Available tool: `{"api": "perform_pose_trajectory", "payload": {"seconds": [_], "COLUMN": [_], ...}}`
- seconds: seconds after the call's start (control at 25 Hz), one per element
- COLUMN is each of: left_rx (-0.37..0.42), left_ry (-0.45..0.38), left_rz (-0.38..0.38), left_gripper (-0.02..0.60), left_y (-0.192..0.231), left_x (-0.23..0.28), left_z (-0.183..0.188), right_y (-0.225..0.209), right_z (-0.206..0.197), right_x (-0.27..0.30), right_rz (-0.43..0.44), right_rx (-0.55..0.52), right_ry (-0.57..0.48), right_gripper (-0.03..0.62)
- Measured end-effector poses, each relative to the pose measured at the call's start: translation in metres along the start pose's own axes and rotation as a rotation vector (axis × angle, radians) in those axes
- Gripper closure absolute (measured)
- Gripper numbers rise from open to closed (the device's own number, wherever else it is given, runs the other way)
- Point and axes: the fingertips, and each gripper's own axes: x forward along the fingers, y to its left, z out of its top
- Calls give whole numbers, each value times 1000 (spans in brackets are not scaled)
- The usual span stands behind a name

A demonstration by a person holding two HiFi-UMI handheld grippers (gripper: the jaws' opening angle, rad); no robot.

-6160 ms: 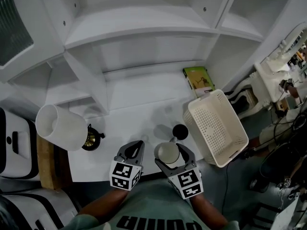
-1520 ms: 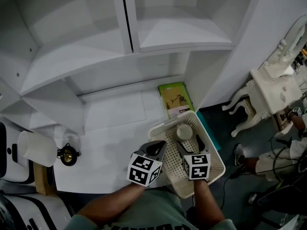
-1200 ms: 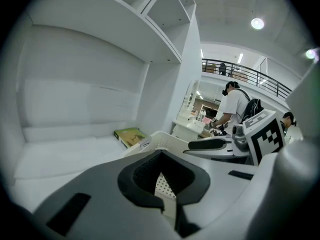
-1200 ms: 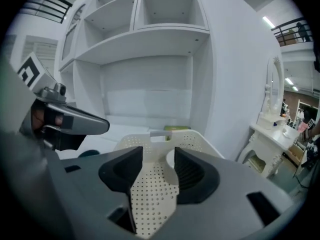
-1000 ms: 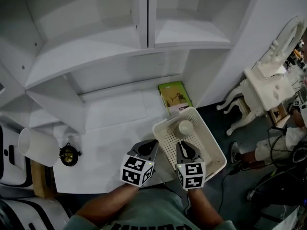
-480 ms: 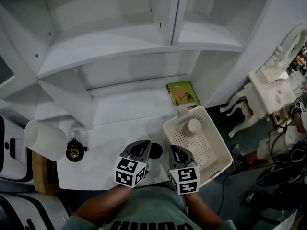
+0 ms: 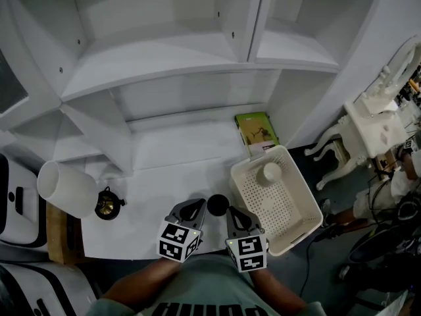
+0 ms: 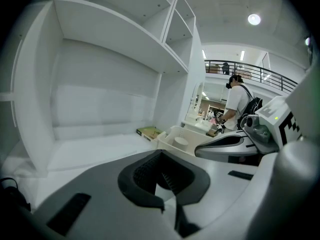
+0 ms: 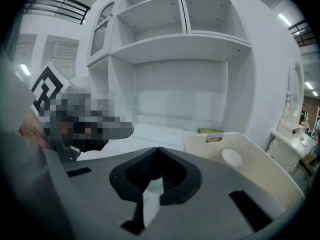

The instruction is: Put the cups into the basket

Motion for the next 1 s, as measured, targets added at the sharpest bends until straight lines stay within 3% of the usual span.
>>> {"api": "perform_pose_trajectory", "payload": {"seconds": [0.6, 0.88, 1.0], "left_rx": [2, -8, -16], "left_ry": [11, 20, 28], "left_rz": [32, 63, 72], "left_gripper": [575, 575, 575], "left_y": [8, 18, 22], "left_x": [-1, 3, 6], "left_z": [-11, -15, -17], "right_y": [-10, -6, -2], "right_z": [-19, -23, -29], "right_x": [5, 15, 22], "right_rz": [-40, 0, 28], "right_rx": [27, 29, 22], "right_ry": [33, 57, 77], "right_gripper": [574, 570, 484]}}
